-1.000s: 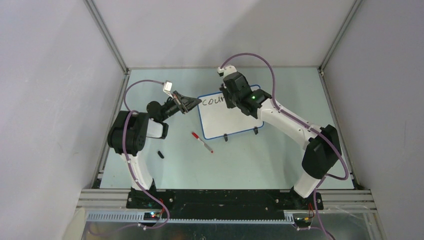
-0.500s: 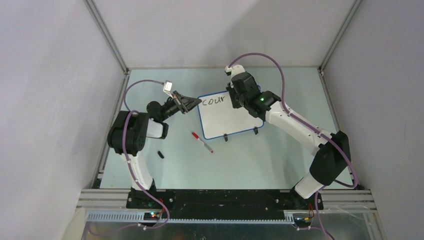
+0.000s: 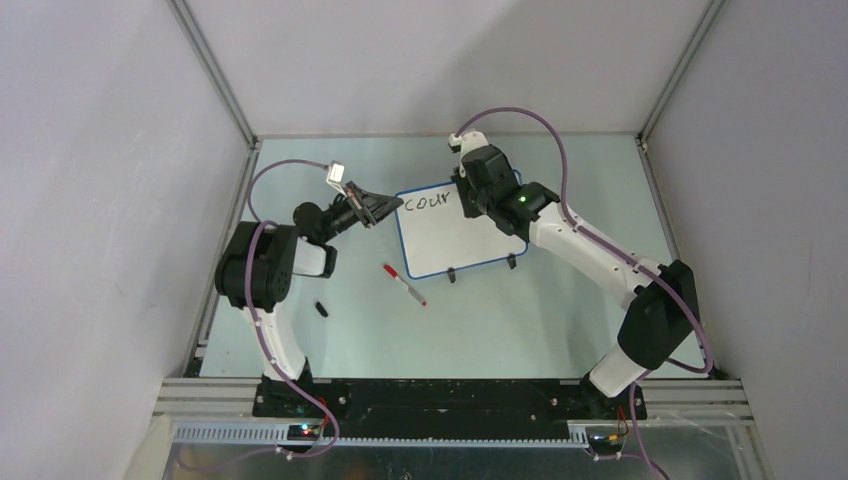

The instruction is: Write a sentence on the whiteboard

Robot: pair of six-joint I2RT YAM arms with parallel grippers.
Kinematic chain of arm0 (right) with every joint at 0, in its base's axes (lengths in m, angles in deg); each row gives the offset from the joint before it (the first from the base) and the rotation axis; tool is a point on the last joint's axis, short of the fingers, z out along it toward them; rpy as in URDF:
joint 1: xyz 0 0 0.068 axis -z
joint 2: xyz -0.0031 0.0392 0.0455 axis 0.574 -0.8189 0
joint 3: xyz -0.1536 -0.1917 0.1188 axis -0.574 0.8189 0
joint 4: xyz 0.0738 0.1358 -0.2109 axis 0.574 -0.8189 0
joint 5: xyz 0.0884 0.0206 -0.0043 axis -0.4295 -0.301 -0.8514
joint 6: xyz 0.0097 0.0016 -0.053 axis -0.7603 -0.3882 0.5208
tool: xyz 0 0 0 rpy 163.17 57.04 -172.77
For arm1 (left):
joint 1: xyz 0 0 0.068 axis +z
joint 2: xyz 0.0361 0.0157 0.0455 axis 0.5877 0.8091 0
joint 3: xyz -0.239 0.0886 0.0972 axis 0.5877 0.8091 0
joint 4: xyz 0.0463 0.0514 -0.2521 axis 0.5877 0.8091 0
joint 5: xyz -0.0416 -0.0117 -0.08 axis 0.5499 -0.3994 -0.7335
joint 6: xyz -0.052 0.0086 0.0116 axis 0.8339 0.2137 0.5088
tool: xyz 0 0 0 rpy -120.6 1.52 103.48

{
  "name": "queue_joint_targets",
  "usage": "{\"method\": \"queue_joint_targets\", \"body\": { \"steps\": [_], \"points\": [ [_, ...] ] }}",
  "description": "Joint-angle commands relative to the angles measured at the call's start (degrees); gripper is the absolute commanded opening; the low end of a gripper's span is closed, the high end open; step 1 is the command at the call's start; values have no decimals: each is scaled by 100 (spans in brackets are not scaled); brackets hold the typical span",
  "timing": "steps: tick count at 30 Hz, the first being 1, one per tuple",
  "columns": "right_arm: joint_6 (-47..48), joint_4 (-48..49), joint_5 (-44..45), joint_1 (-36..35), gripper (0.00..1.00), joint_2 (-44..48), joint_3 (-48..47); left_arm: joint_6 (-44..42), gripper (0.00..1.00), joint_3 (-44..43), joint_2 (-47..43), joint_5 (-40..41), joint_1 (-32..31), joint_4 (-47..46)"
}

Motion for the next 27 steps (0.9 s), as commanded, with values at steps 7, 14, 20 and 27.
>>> {"method": "queue_joint_targets", "body": {
  "steps": [7,14,20,27],
  "points": [
    [5,189,0,-13,0,-205,-195,-105,0,8,-282,-55,-40,-307],
    [1,193,31,-8,0,-264,-245,-114,0,10,-285,-57,-41,-312],
    [17,167,67,1,0,-315,-305,-114,0,16,-288,-61,-40,-307],
    [32,199,118,8,0,-272,-330,-122,0,19,-289,-60,-42,-307]
  ]
}}
